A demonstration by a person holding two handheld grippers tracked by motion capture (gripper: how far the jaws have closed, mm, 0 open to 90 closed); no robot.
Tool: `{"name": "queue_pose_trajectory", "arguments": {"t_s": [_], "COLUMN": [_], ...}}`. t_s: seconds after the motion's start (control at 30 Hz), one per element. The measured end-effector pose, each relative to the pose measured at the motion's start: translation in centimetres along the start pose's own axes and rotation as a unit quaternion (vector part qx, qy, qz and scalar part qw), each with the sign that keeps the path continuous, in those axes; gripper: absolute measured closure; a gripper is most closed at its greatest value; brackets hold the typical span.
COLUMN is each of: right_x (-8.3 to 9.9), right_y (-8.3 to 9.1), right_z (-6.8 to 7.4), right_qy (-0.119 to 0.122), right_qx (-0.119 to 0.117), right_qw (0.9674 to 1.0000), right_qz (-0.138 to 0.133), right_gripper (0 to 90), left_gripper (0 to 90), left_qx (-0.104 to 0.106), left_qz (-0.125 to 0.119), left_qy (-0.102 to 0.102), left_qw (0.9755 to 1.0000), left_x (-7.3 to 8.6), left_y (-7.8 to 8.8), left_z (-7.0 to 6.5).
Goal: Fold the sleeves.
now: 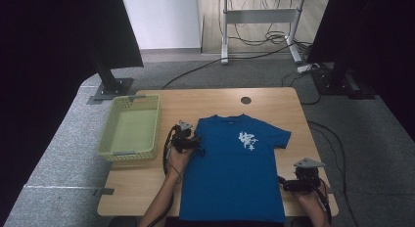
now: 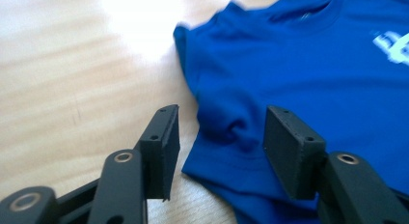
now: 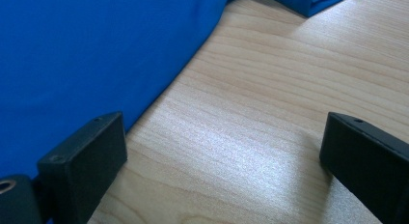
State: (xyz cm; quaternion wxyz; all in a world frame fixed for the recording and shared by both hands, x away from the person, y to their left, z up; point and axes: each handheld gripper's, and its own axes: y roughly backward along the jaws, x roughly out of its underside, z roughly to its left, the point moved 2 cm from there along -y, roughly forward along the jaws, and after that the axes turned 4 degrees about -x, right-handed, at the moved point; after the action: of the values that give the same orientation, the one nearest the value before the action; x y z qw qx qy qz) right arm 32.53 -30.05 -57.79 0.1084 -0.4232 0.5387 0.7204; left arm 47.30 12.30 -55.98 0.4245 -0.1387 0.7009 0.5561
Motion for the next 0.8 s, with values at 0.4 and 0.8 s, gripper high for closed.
{"name": "queue_pose_trajectory", "arguments": {"t_s": [0.4, 0.8], "right_x": [0.0, 0.0], "right_y": [0.0, 0.0], "right_z": [0.0, 0.0], "right_qy": [0.000, 0.000], "right_qx": [0.000, 0.000], "right_qw": [1.0000, 1.0000], "right_qz": [0.000, 0.000], "right_gripper": [2.5, 2.5], "left_gripper": [80.5, 63.1], "left_qx": [0.017, 0.047], "left_qz": [-0.045, -0.036], "left_qy": [-0.019, -0.056], "left_qw": [0.9987, 0.9967], "left_x": [-2.1, -2.9], "left_y": [1.8, 0.4], "left_z": [-2.0, -5.3]}}
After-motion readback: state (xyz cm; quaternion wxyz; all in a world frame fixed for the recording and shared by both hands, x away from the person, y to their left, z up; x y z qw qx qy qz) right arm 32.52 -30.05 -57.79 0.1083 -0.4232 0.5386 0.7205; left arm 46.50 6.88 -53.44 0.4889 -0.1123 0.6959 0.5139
